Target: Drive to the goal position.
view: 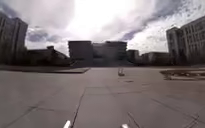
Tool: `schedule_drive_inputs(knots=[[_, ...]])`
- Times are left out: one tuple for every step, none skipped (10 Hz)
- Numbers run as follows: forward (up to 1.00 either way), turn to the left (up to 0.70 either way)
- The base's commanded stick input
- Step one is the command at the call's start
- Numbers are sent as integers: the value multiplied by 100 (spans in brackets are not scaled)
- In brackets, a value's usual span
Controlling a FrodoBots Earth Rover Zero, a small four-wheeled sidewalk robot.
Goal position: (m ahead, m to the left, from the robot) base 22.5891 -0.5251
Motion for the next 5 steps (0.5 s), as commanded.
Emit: schedule_drive_inputs(knots=[[100, 0], [100, 0], [100, 0], [100, 0], [100, 0]])
